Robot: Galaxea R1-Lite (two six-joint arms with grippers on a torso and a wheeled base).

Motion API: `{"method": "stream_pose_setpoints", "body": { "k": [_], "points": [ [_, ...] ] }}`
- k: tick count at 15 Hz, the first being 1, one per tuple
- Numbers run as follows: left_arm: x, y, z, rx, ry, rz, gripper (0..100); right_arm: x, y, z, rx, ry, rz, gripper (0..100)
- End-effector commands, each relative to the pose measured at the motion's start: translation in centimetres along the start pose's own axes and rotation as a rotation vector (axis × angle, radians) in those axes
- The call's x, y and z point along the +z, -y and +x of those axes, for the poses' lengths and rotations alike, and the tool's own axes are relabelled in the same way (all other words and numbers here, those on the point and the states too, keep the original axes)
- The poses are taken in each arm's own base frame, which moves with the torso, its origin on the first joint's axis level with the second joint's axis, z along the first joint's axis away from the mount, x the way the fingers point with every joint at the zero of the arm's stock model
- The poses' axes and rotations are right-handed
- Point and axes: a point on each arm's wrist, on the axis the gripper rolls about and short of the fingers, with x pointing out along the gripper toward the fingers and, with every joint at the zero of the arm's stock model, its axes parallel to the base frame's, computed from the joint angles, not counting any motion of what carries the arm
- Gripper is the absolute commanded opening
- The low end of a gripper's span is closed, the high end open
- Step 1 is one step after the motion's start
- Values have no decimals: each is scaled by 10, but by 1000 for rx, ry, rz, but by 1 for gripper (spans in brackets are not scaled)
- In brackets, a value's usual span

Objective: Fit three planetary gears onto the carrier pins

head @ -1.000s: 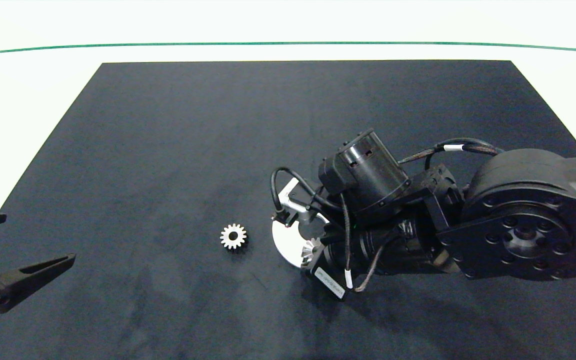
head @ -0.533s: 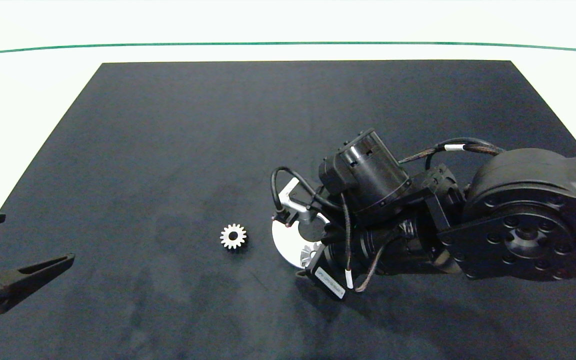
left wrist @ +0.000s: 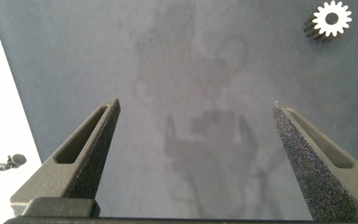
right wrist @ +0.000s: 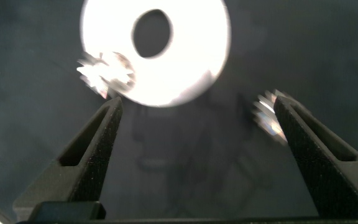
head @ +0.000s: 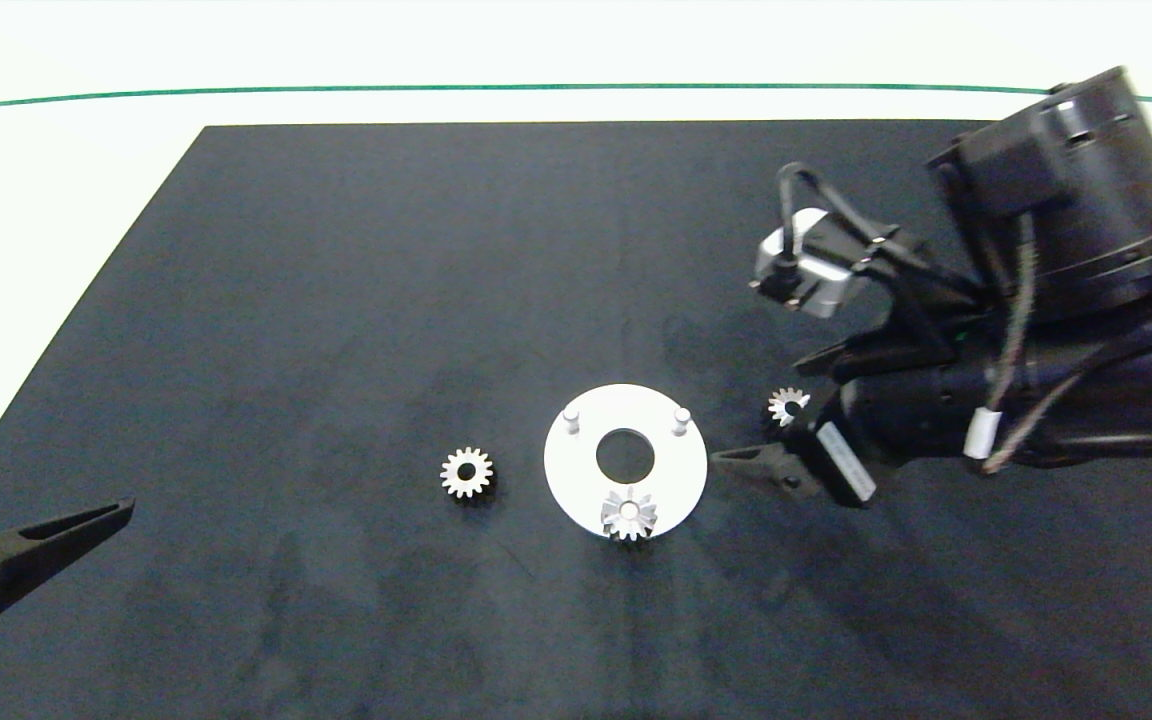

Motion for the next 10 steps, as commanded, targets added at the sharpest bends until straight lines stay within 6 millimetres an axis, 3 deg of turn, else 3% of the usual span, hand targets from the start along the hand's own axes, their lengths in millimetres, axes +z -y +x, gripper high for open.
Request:
{"method": "stream_pose_setpoints", "body": {
  "k": [1,5,8,10],
  "points": [
    [-2,1,0,-8,-15,7,100,-45,31,-54,-106,1,100,100],
    [-2,1,1,-13,-30,12,100,-75,43,-22,-111,-19,171,100],
    [-3,2,2,-19,-33,14,100,-69,56,-2,-147,24,189,100],
    [-4,2,2,-20,-36,16,100,-66,66,23,-138,-10,206,100]
  ]
}}
